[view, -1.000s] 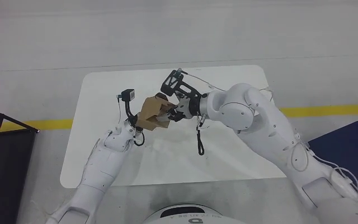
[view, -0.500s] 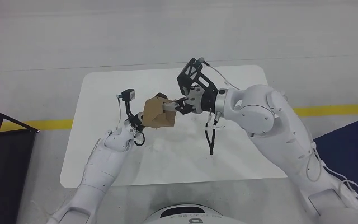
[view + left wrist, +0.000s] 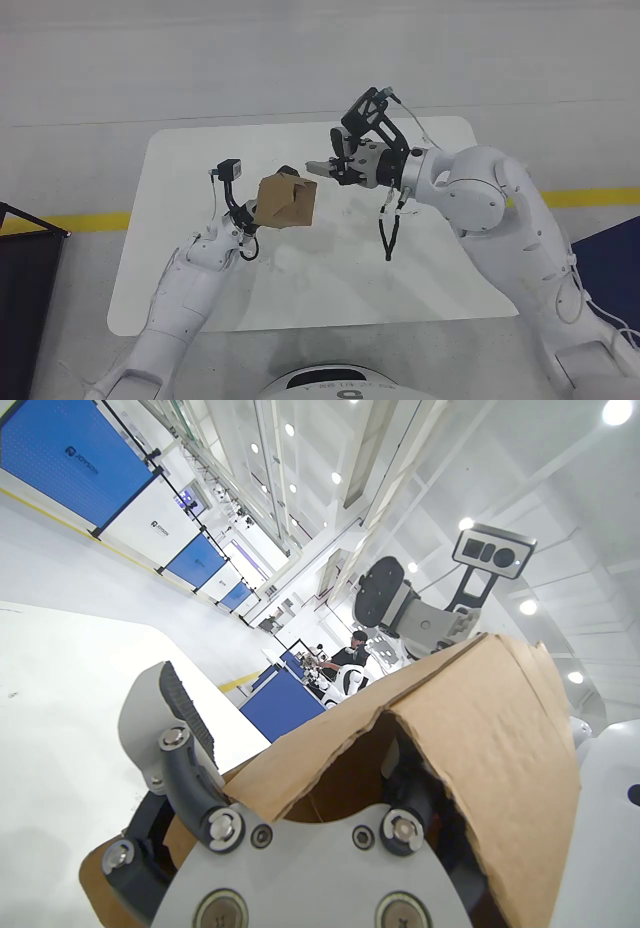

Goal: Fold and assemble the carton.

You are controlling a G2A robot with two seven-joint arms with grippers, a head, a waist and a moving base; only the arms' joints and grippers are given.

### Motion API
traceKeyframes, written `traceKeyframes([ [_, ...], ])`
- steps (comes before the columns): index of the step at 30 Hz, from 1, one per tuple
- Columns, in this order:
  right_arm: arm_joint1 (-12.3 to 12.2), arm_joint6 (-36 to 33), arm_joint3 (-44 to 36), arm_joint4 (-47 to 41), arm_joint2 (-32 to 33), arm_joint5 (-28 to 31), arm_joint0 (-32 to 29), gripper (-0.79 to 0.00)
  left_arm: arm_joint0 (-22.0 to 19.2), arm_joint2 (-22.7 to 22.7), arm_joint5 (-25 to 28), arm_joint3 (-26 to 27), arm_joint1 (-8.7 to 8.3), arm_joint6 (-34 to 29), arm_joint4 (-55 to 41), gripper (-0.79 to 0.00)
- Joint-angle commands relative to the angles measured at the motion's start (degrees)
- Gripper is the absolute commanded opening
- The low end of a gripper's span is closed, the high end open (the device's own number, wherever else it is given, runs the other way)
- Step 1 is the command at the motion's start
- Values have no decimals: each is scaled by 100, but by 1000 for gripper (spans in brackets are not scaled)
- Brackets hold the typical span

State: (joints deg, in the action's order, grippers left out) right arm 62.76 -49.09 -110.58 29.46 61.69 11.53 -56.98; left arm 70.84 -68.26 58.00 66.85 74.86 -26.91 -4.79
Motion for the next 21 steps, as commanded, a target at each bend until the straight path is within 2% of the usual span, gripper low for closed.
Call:
traceKeyframes([
  [1, 12, -77, 62, -51, -96, 47, 23, -249, 2, -7, 0, 2, 3, -8, -2, 0],
  [15, 219, -353, 853, -207, -946, -17, 670, -265, -21, -9, 0, -17, 31, -58, -30, 0],
  [21, 272, -329, 887, -198, -1059, -96, 802, -256, -33, -42, 0, -37, 34, -119, -74, 0],
])
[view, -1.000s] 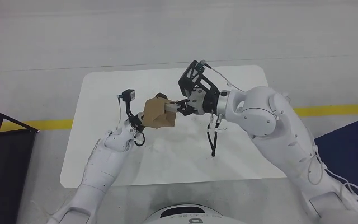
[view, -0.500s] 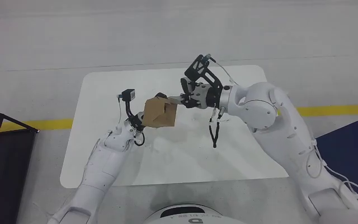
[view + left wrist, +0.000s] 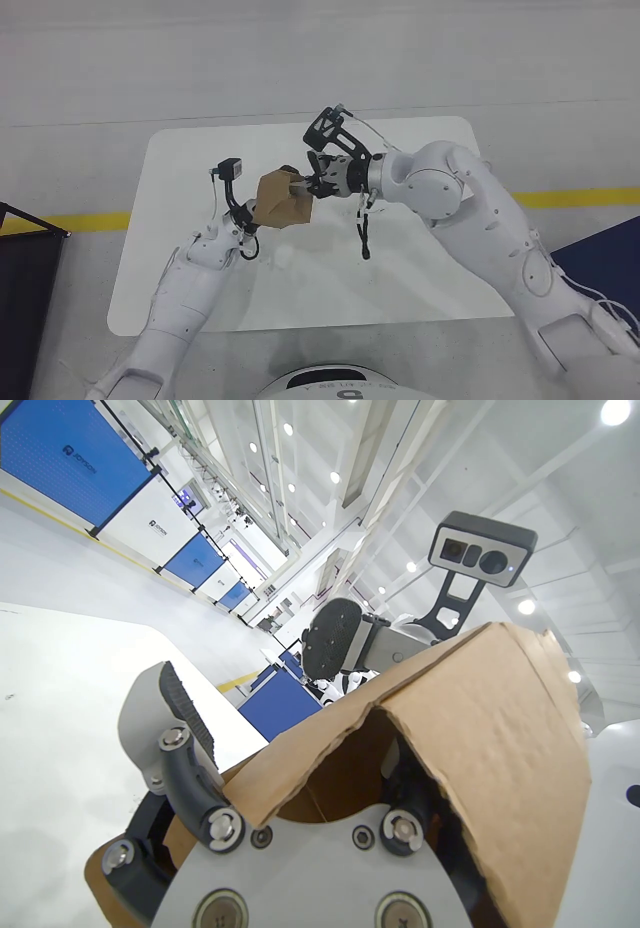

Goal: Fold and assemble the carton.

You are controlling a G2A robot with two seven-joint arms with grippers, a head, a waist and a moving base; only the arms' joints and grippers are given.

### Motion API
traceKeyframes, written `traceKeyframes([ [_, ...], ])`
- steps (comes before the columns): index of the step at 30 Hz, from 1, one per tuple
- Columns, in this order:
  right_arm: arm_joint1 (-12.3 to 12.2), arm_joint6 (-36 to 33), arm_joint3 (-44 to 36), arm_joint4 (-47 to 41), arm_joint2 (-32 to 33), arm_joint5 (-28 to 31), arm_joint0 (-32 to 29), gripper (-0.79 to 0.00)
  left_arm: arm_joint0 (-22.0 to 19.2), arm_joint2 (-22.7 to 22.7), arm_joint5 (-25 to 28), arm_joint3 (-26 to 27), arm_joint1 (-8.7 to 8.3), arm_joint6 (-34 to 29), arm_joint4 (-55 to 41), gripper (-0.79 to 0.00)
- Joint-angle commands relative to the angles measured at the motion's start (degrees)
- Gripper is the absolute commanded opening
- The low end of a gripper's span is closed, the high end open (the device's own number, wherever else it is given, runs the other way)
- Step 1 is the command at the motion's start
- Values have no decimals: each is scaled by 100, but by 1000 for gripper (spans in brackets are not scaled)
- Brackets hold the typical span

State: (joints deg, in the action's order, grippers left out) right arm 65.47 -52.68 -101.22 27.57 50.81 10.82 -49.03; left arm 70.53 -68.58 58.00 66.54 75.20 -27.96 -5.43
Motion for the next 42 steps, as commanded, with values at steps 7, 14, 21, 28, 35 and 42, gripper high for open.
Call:
traceKeyframes([
  [7, -114, 230, -774, -80, 665, -95, -361, -246, -21, -77, 0, -92, 3, -94, -91, 0],
  [14, -181, 43, -1553, -70, 930, 41, -514, -252, -44, -59, 0, -148, 30, -104, 32, 0],
  [21, -80, -988, -938, 250, 249, -249, 203, -256, -27, -46, 0, -94, 46, 13, 233, 0],
  [28, -33, -1418, -960, 210, 48, -574, 418, -222, 1, -89, 0, -50, 34, 61, 188, 0],
  [35, -24, -1326, -916, 158, 35, -586, 382, -169, -19, 3, 0, -45, 53, -61, -40, 0],
  [42, -23, -944, -865, -169, 163, -508, 207, -179, -6, -51, 0, -70, 55, -242, -245, 0],
])
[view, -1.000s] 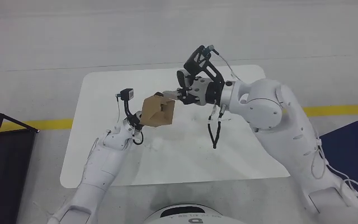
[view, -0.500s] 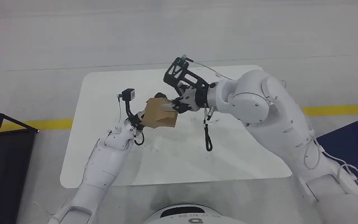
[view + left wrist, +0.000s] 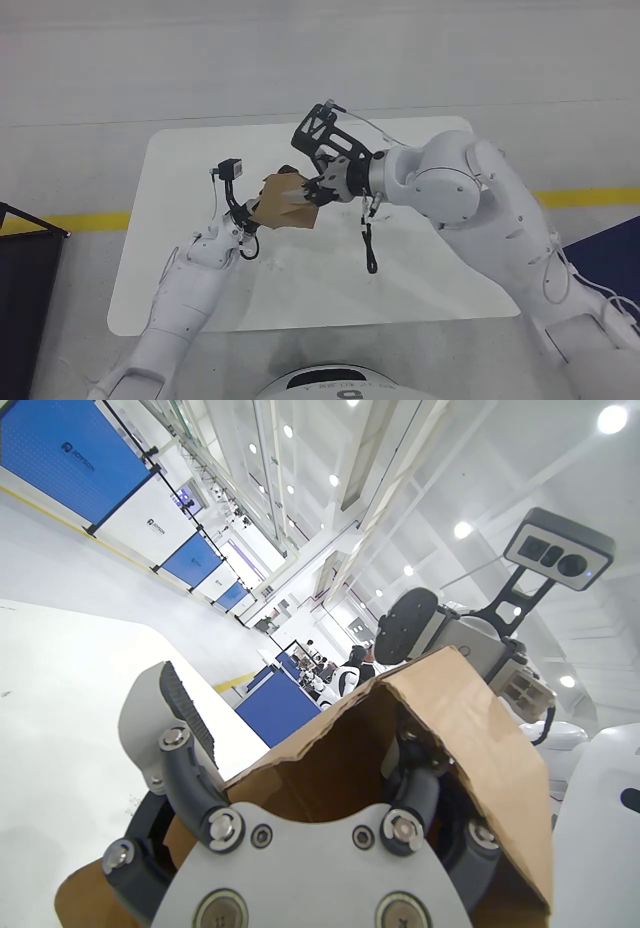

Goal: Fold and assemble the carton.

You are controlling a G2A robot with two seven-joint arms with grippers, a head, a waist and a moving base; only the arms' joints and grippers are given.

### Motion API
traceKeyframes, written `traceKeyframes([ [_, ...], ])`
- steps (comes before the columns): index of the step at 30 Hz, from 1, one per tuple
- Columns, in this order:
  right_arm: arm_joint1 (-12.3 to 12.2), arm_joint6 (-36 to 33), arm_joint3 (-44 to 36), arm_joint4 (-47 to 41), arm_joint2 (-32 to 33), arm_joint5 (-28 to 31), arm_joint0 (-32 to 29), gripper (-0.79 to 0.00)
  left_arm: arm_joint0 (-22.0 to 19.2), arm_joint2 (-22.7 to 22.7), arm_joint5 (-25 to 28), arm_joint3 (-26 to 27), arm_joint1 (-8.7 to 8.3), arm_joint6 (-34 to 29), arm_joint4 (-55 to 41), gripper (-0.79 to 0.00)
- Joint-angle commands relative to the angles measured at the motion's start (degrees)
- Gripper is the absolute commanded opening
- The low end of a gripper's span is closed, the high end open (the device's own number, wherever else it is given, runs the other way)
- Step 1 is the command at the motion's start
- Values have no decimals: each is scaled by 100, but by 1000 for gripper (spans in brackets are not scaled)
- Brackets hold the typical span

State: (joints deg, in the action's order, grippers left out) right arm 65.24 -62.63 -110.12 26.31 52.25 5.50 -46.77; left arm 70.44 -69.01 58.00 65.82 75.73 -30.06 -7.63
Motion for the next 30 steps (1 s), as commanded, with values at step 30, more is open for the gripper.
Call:
traceKeyframes([
  [30, -135, 49, -157, 304, 398, 42, -582, -120, 39, -305, 0, -22, 126, -623, -496, 0],
])
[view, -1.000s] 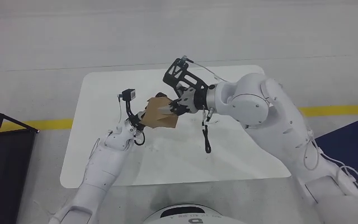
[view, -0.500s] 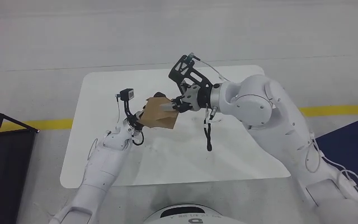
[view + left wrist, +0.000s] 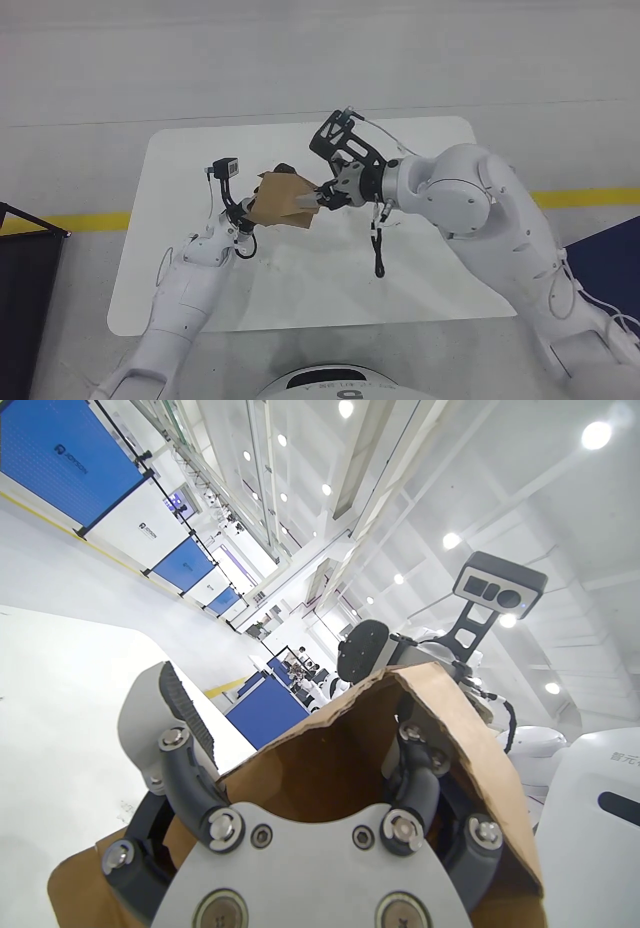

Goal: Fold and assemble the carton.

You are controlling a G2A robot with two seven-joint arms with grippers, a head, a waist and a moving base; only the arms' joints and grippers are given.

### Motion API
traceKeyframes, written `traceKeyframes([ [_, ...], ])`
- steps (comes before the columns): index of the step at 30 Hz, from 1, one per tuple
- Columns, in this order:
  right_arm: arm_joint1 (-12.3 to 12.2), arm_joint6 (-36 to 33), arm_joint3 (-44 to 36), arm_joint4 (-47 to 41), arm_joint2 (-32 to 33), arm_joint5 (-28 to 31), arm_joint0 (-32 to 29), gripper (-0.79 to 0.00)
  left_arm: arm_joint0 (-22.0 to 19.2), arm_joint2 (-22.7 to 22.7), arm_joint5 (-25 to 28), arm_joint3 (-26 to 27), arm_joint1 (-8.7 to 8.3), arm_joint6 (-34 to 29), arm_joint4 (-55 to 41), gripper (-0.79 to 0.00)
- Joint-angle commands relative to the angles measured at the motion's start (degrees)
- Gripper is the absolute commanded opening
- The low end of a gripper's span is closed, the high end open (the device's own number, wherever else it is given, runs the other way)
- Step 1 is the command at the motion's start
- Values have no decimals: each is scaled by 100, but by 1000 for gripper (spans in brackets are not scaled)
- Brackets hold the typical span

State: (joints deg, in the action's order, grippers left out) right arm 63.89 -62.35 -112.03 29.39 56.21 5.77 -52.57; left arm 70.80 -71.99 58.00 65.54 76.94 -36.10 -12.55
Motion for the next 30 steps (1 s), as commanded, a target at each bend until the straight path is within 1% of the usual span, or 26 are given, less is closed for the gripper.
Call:
traceKeyframes([
  [1, 1, 41, 62, -20, -2, 28, -7, -120, 6, -14, 0, 11, 11, -43, -11, 0],
  [10, -17, 230, 77, -92, 139, 65, -84, -132, 36, -143, 0, 4, 58, -191, -75, 0],
  [19, -1, 250, 271, -106, 10, 104, -83, -120, 50, -219, 0, 6, 116, -339, -121, 0],
  [24, 7, 311, 397, -75, -30, 113, -75, -77, 66, -280, 0, 11, 142, -424, -147, 0],
  [30, 20, 342, 501, -45, -94, 92, -63, -80, 80, -341, 0, 3, 176, -518, -212, 0],
])
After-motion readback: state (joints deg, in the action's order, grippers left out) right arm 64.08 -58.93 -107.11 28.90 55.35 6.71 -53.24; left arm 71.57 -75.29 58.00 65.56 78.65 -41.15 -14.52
